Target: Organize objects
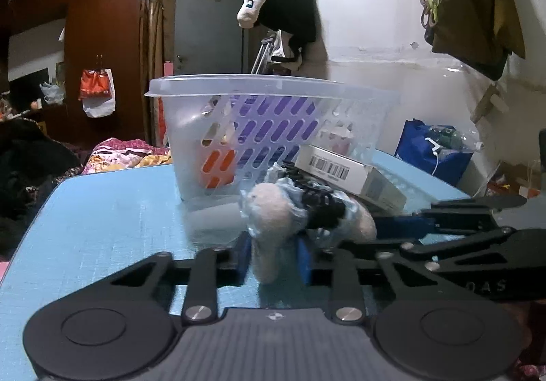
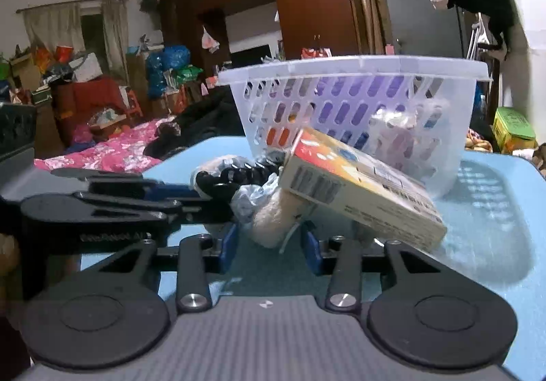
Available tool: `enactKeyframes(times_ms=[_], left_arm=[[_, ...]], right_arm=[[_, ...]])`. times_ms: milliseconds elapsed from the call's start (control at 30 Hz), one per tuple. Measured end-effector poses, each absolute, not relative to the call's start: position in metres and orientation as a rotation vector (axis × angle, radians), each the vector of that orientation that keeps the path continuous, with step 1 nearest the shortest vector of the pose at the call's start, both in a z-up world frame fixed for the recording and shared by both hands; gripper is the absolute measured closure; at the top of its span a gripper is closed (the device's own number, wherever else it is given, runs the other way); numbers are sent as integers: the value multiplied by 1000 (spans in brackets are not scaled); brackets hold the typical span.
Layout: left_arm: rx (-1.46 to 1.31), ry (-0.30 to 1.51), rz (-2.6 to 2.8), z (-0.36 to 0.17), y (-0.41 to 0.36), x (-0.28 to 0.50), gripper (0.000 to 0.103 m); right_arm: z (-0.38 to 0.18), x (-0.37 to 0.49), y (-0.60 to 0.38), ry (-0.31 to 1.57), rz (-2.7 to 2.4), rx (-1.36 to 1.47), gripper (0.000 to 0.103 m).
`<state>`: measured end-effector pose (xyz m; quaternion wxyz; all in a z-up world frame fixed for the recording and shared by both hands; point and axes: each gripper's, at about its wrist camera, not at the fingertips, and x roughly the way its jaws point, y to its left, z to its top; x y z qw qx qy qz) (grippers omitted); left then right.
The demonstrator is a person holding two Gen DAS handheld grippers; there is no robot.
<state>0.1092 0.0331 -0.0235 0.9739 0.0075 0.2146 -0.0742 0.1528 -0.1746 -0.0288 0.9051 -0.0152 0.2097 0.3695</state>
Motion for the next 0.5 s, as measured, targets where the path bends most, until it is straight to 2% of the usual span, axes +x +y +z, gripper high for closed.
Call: enactKeyframes(times_ms=[33,133,500], left_arm=[[24,431,-144,-24,32,108,79],[30,404,-144,-24,30,104,83],[73,276,-138,-5,23,63,86]], right_arm=[[-29,151,-173,427,751,-53,71],[-31,143,-174,404,743,-68,75],[-9,116,-183,283,753,-109,78]])
